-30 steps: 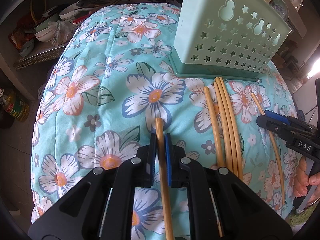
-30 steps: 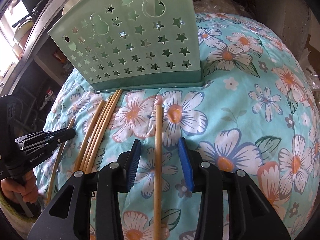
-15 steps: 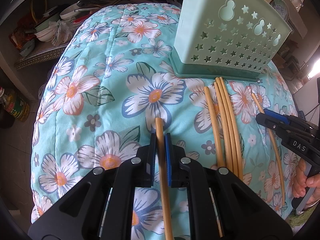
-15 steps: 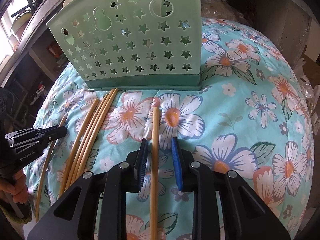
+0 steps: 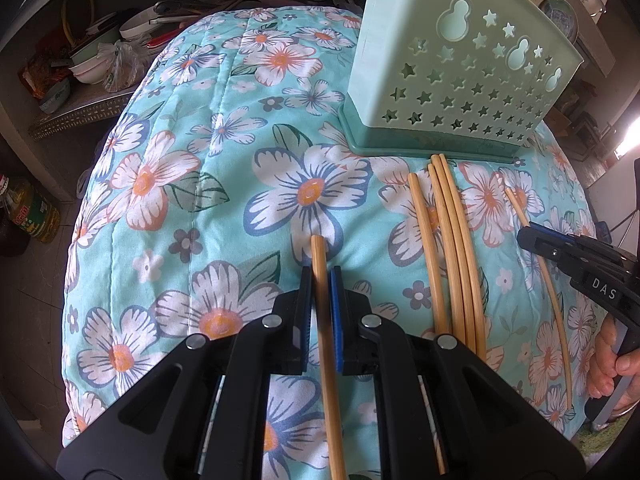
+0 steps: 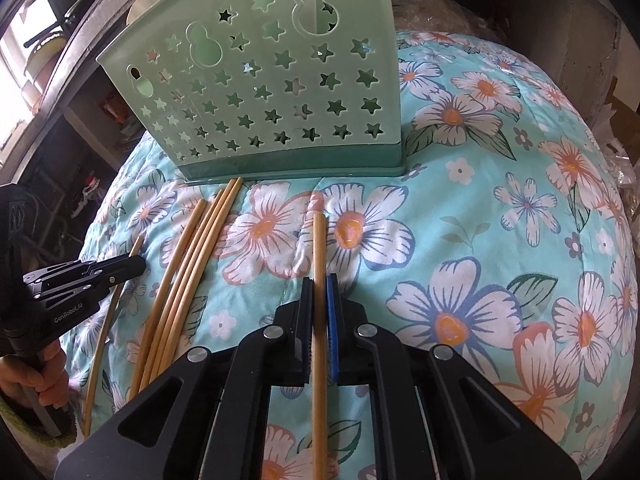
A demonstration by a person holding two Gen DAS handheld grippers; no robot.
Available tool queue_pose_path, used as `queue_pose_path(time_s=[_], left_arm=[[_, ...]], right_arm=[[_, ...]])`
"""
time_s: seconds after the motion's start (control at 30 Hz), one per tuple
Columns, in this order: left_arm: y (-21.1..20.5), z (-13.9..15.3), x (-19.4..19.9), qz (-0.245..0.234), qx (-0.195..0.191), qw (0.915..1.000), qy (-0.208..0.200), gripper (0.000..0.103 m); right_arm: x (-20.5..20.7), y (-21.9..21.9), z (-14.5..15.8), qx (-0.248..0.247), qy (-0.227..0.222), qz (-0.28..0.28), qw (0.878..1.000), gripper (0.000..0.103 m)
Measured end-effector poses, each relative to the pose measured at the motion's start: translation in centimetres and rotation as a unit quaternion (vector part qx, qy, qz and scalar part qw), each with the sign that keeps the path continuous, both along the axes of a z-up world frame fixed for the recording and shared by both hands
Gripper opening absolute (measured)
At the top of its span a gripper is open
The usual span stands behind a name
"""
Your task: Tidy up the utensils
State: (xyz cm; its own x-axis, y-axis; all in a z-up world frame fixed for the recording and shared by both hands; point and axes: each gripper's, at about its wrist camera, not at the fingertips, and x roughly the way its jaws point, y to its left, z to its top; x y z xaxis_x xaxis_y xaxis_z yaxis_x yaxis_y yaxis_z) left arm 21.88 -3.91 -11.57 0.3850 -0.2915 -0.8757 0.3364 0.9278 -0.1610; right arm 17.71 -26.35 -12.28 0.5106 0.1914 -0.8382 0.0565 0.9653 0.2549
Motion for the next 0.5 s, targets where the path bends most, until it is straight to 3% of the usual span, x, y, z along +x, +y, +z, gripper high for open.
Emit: queue_pose_path(time_s=[0.5], left_arm=[[0.0,0.1,0.0,0.005,-0.002,1.0000,0.001,0.008]], right_arm=[[-2.0,-1.0,2.9,0.047,-0.031,-0.001,0.998,0.007]])
